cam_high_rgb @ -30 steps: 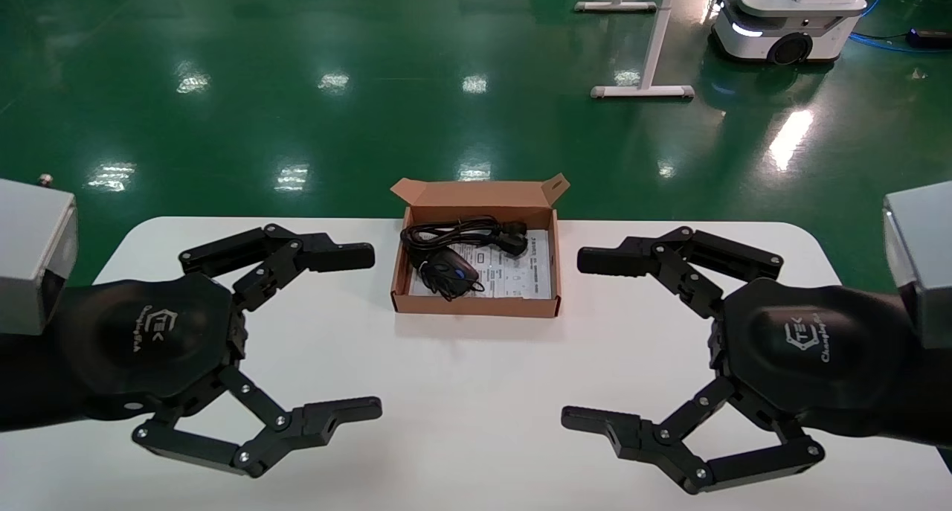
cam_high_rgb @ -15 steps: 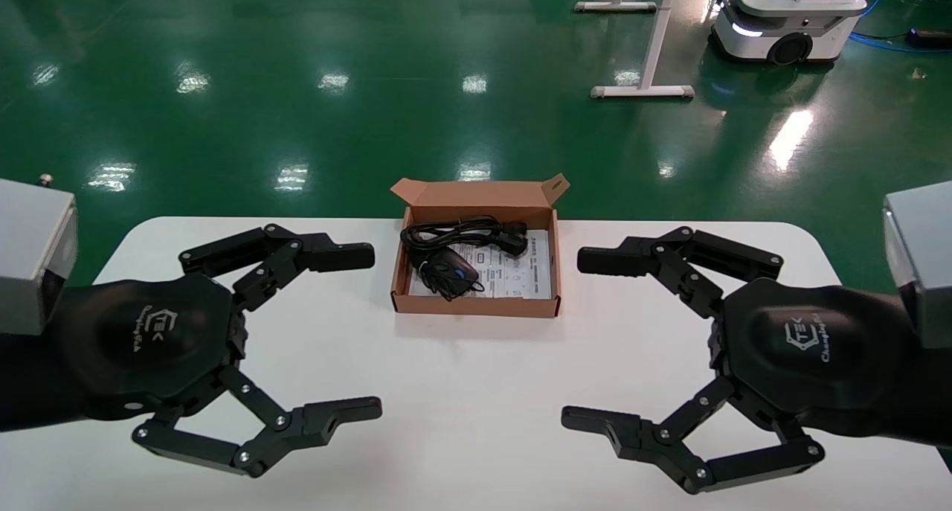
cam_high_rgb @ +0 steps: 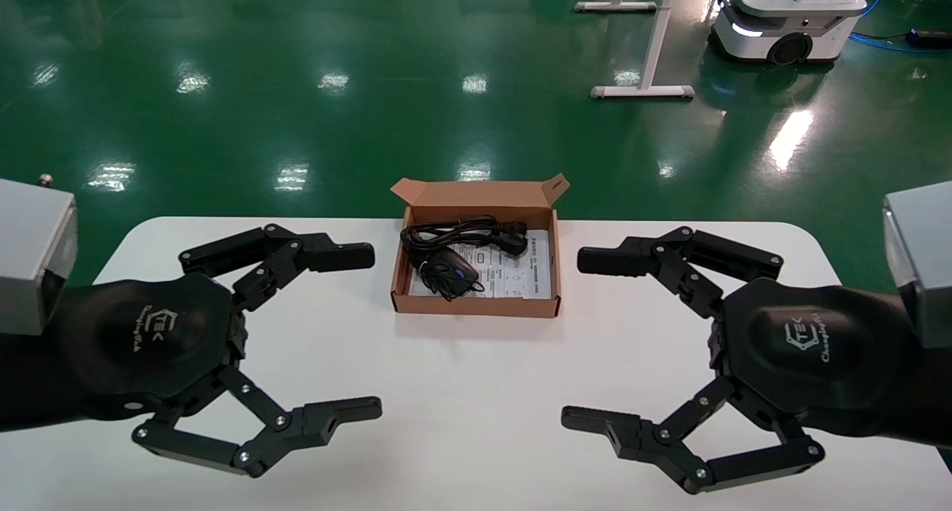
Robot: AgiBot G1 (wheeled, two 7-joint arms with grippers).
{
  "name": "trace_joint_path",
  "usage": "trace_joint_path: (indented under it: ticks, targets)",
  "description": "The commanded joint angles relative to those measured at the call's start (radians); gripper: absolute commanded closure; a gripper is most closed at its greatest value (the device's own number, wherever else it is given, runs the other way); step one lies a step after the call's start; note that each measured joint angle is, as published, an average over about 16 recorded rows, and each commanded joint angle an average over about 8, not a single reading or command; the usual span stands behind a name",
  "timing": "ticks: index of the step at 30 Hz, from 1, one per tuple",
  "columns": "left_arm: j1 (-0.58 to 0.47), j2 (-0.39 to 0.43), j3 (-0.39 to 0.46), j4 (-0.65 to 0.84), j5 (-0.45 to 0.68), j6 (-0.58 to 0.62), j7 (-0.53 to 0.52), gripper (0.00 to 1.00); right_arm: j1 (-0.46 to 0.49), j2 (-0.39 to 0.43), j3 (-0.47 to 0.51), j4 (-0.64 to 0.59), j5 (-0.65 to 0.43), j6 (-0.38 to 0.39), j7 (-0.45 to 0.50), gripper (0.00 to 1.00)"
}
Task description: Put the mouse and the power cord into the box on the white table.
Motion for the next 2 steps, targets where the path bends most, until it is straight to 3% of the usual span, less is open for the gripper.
trace_joint_path:
  ticks: [1, 2]
  targets:
    - [0.000, 0.000, 0.000, 0.000, 0.000, 0.000, 0.000, 0.00, 0.000, 0.000, 0.000, 0.000, 0.000, 0.000, 0.000, 0.00]
    - [0.000, 0.000, 0.000, 0.000, 0.000, 0.000, 0.000, 0.00, 0.000, 0.000, 0.000, 0.000, 0.000, 0.000, 0.000, 0.00]
